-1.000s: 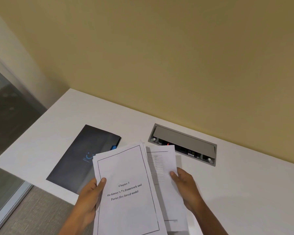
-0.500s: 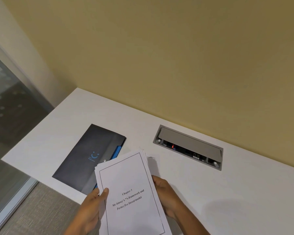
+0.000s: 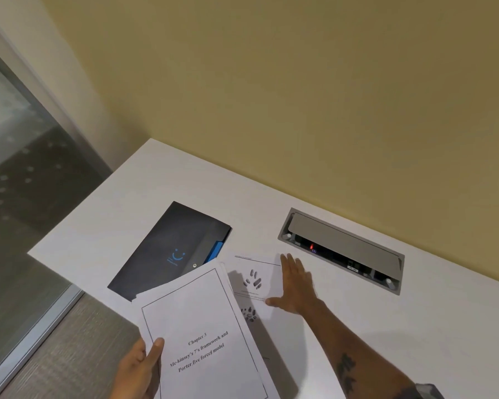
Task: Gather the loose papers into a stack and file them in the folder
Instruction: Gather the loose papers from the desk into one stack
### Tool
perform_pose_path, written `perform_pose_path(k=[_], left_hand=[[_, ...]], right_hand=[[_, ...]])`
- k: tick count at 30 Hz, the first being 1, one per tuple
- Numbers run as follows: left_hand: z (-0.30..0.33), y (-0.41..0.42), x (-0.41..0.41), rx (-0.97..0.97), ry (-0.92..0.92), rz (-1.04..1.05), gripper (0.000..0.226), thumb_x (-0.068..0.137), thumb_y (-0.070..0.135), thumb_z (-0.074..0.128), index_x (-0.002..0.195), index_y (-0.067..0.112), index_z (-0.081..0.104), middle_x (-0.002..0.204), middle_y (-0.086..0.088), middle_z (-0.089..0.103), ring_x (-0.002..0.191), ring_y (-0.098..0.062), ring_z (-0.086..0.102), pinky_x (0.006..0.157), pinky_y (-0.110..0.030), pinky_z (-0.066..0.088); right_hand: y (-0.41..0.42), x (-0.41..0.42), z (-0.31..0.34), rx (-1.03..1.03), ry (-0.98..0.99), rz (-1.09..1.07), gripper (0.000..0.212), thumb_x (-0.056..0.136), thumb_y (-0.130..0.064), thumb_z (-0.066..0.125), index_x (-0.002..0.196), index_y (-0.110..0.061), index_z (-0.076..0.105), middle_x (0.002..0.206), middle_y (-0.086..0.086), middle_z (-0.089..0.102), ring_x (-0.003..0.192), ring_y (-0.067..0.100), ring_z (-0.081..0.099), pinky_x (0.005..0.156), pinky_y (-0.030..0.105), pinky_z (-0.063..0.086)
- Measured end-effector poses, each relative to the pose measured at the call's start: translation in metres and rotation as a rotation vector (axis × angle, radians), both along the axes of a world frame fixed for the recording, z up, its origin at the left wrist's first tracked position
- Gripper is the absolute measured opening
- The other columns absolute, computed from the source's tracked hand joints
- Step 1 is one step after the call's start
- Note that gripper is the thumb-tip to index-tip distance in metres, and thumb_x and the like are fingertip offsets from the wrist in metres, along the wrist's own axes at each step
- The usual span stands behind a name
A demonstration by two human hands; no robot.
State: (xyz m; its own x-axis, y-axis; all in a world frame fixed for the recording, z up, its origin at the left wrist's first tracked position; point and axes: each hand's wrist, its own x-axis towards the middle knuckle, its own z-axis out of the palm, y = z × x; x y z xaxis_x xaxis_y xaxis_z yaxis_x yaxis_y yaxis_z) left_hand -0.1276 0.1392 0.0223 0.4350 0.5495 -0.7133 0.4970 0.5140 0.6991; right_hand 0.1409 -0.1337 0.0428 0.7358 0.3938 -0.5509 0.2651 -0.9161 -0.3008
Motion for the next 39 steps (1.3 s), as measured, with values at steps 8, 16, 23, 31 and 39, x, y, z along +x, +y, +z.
perform_pose_path(k=[8, 16, 23, 31, 39], left_hand=[[0.008, 0.002, -0.005, -0.038, -0.006, 0.081, 0.035, 0.104, 0.006, 0.058, 0.139, 0.001, 0.060, 0.125, -0.027, 0.072, 0.118, -0.045, 0.068, 0.113, -0.064, 0.044], [0.023, -0.002, 0.019, 0.010, -0.035, -0.008, 0.024, 0.093, 0.019, 0.075, 0.098, -0.003, 0.067, 0.061, -0.001, 0.070, 0.049, -0.013, 0.065, 0.051, -0.018, 0.053], [0.033, -0.010, 0.038, 0.001, -0.048, -0.082, 0.042, 0.092, 0.029, 0.078, 0.113, -0.004, 0.062, 0.097, -0.016, 0.065, 0.083, -0.036, 0.059, 0.084, -0.046, 0.048], [0.044, -0.037, 0.080, 0.027, -0.087, -0.269, 0.017, 0.098, 0.022, 0.072, 0.098, 0.014, 0.057, 0.101, -0.014, 0.063, 0.099, -0.031, 0.063, 0.107, -0.052, 0.043], [0.054, -0.079, 0.123, 0.007, -0.070, -0.470, 0.027, 0.106, 0.019, 0.058, 0.130, 0.009, 0.066, 0.120, -0.012, 0.080, 0.113, -0.035, 0.076, 0.103, -0.053, 0.057]], right_hand=[[-0.006, -0.017, -0.025, -0.052, -0.073, 0.037, 0.113, 0.094, -0.052, 0.072, 0.168, -0.008, -0.002, 0.178, 0.007, 0.005, 0.165, 0.028, 0.000, 0.132, 0.058, 0.004], [-0.006, -0.053, -0.039, 0.169, -0.140, -0.342, 0.073, 0.090, -0.021, 0.080, 0.155, -0.021, 0.045, 0.134, 0.005, 0.065, 0.128, 0.025, 0.058, 0.114, 0.036, 0.043], [-0.019, -0.056, -0.037, 0.548, 0.088, -0.761, 0.011, 0.100, -0.001, 0.065, 0.110, -0.001, 0.072, 0.101, 0.008, 0.071, 0.103, 0.031, 0.065, 0.091, 0.034, 0.053], [-0.081, -0.054, -0.001, 0.713, 0.264, -0.863, 0.024, 0.106, -0.019, 0.059, 0.097, -0.030, 0.078, 0.101, -0.019, 0.080, 0.091, -0.004, 0.073, 0.080, 0.019, 0.053], [-0.101, -0.066, 0.044, 0.890, 0.438, -0.896, 0.026, 0.109, -0.022, 0.057, 0.112, -0.034, 0.079, 0.117, -0.010, 0.081, 0.110, 0.004, 0.075, 0.081, 0.011, 0.055]])
